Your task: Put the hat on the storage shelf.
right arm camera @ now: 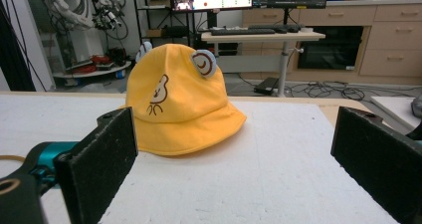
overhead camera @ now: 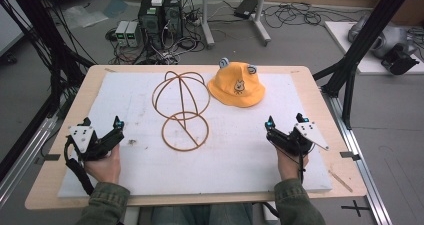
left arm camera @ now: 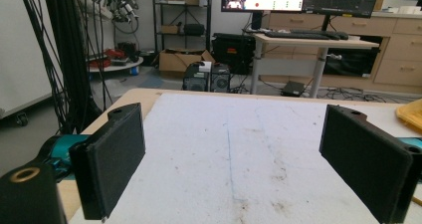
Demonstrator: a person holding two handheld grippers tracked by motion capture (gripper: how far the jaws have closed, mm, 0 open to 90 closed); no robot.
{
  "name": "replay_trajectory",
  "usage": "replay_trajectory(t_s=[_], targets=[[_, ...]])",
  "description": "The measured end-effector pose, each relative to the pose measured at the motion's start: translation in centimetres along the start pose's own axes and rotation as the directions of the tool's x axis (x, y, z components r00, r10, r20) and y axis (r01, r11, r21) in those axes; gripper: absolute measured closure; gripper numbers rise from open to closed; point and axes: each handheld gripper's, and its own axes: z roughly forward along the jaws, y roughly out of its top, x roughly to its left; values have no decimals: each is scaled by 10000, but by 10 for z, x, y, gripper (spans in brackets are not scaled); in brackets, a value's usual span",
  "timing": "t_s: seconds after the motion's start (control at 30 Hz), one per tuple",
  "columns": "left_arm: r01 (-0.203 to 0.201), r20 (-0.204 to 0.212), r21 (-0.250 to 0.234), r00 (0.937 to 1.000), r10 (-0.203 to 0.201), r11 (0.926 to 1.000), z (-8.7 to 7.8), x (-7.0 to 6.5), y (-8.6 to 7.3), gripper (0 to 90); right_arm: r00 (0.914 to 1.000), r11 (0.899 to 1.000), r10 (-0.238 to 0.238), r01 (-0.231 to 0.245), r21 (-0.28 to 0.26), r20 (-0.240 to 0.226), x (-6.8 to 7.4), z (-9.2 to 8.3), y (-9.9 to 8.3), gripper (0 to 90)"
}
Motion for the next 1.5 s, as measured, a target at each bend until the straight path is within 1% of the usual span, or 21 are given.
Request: replay_trajectory(t_s=[0.1,0.2,0.23,0.53,0.57,0.63,0.7,0.77,0.83,0.93,1.0,1.13,1.17,1.23,1.27,1.3,1.33,1.37,1.43,1.47,1.5], targets=[[42,-11,-31,10000,-42,10000,0,1,0,110,10000,10000,-40,40,-43,8,0,0,0,40],[-7,-16,-31,10000,6,10000,0,0,0,111,10000,10000,11,-11,-49,-12,0,-1,0,40],[-51,17,38,10000,51,10000,0,0,0,111,10000,10000,-11,11,-90,4,0,-1,0,40],[-45,-1,26,10000,45,10000,-1,-1,0,111,10000,9998,77,-77,-160,9,-1,0,1,40],[-59,-2,30,10000,59,10000,-1,-1,0,111,9999,9997,125,-123,-214,62,0,0,1,40],[-72,35,44,10000,72,10000,0,-1,0,111,9996,9993,263,-264,-258,-46,0,2,3,40],[-45,67,58,10000,45,10000,0,-2,-1,110,9986,9987,466,-472,-196,-264,1,4,8,40],[-52,100,145,9999,50,9999,0,-3,-2,110,9980,9982,553,-559,-197,-321,2,6,14,40],[-50,144,154,9999,48,9999,0,-2,-2,111,9984,9987,437,-446,-248,-369,4,9,19,40],[123,120,120,9998,-125,9999,1,-1,-2,111,9982,9995,299,-304,-90,-510,8,17,28,40],[103,100,124,9999,-105,9999,0,0,-1,110,9984,9997,215,-220,-90,-513,9,20,31,40],[92,111,139,9999,-94,9999,-1,0,-1,111,9977,10000,-20,14,-99,-675,16,33,46,39],[153,144,152,9998,-156,9998,-1,0,-2,110,9976,9999,-77,70,-95,-693,17,37,50,39],[222,226,199,9995,-226,9996,0,-1,-2,111,9970,9999,-54,44,-133,-774,21,45,57,40],[261,200,205,9995,-265,9995,-1,-1,-3,110,9963,9998,-167,158,-116,-838,24,50,61,40],[297,200,174,9993,-301,9994,-1,0,-3,111,9930,9986,-506,486,-221,-1064,29,59,66,40],[364,185,136,9992,-367,9992,-1,0,-3,111,9930,9986,-506,486,-221,-1064,29,59,66,40],[353,176,125,9992,-355,9993,-1,1,-2,111,9917,9978,-633,609,-251,-1123,32,62,68,40],[423,166,136,9990,-426,9990,-1,1,-2,111,9889,9957,-917,898,-214,-1166,39,74,71,39],[434,165,140,9989,-436,9990,-1,1,-2,110,9879,9953,-971,960,-152,-1209,44,85,73,40],[431,175,142,9989,-434,9990,-1,1,-3,110,9879,9953,-971,960,-152,-1209,44,85,73,40]])
